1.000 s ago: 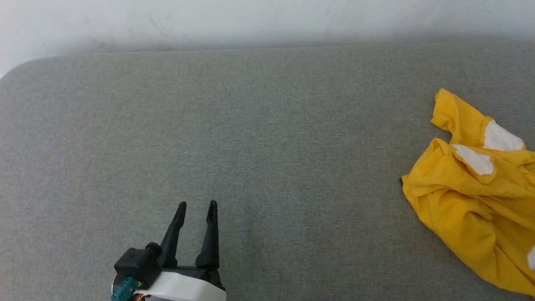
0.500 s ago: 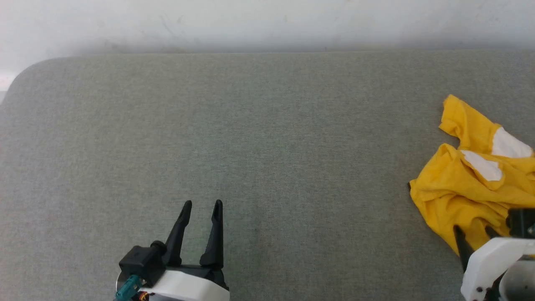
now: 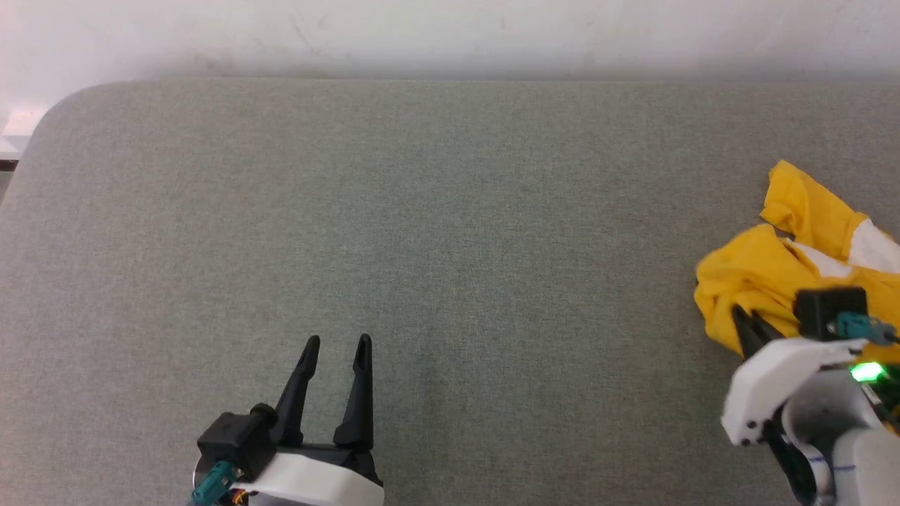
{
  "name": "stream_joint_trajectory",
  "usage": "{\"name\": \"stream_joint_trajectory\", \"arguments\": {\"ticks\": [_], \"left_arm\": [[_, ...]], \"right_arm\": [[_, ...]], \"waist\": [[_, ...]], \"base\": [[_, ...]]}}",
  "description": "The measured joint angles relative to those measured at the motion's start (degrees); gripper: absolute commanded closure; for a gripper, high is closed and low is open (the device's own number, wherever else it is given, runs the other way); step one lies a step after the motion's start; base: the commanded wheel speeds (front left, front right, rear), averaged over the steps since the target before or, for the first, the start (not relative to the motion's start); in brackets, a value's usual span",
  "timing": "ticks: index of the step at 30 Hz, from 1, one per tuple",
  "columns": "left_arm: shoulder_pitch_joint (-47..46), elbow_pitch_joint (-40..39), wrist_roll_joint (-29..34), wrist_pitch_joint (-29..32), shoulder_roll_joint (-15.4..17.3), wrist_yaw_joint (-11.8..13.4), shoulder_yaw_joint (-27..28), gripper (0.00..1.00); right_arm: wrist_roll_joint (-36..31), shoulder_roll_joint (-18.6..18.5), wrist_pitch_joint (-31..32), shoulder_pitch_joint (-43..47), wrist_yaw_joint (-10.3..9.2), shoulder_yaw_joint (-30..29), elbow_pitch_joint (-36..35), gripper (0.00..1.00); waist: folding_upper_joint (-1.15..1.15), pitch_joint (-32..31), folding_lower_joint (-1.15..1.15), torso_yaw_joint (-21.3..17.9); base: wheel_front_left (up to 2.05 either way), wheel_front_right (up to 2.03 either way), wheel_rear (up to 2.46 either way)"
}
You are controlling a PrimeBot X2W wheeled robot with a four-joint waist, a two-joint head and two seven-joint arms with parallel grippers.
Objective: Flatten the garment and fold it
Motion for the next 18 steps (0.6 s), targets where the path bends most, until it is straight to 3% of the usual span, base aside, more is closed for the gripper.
{"name": "stream_joint_trajectory", "arguments": {"ticks": [4,7,12,14,15,18], "left_arm": [[0.0,0.0,-0.2,0.0,0.0,0.0,0.0,0.00],[0.0,0.0,-0.5,0.0,-0.1,0.0,-0.1,0.00],[-0.1,0.3,-0.7,0.0,-0.1,0.0,-0.5,0.00],[-0.3,0.4,-0.9,0.0,-0.2,0.0,-0.6,0.00],[-0.5,0.5,-0.9,0.0,-0.2,0.0,-0.7,0.00],[-1.0,0.5,-1.0,0.0,-0.2,0.0,-0.5,0.00]], "right_arm": [[4.3,0.1,0.5,-2.3,-0.02,7.4,-2.6,1.00],[6.2,-0.1,2.1,-2.5,-0.03,16.2,-4.0,1.00],[12.9,0.0,8.3,-0.5,-0.02,29.1,-2.5,1.00],[13.8,-1.1,10.1,0.5,-0.02,31.7,-1.3,0.51],[14.1,-1.4,10.0,0.7,-0.02,31.7,-1.1,0.00],[14.1,-2.2,9.3,0.6,-0.02,31.4,-1.2,0.00]], "waist": [[0.00,0.0,0.00,0.0],[0.00,0.1,0.00,0.2],[0.00,0.4,0.00,1.0],[0.00,0.6,0.00,1.4],[0.00,0.6,0.00,1.6],[0.00,0.8,0.00,2.0]], "base": [[0.00,0.00,0.00],[0.00,0.00,0.00],[0.00,0.00,0.00],[0.00,0.00,0.00],[0.00,0.00,0.00],[0.00,0.00,0.00]]}}
